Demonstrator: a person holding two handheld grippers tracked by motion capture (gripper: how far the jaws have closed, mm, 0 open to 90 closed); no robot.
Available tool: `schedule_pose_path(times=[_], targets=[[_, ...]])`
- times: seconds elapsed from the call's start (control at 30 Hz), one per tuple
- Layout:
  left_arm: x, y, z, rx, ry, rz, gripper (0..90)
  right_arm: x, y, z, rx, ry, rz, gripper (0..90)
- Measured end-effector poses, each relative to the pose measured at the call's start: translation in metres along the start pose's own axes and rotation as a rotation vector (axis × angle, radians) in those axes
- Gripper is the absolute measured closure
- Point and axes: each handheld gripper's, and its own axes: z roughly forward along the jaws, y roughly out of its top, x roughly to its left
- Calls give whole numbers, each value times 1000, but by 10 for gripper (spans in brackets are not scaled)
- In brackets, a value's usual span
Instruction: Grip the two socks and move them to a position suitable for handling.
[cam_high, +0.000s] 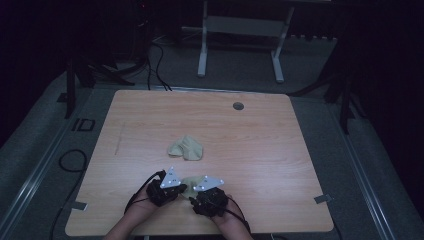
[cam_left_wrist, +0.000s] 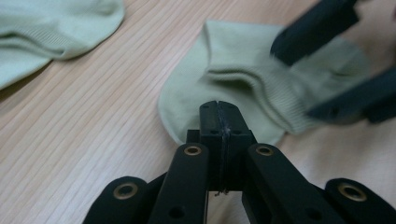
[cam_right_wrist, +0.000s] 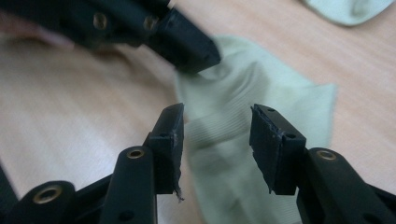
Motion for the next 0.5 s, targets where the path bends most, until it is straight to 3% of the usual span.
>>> schedule_pose_path(times=[0.23, 0.43, 0.5], targets=[[5, -2, 1, -7, -15, -19, 895, -5, 19, 10, -5, -18, 21, 566], [5, -3, 2, -11, -16, -17, 895, -11, 16, 24, 59, -21, 28, 780], [5, -3, 2, -11, -16, -17, 894, -11, 16, 22, 60, -22, 25, 780]])
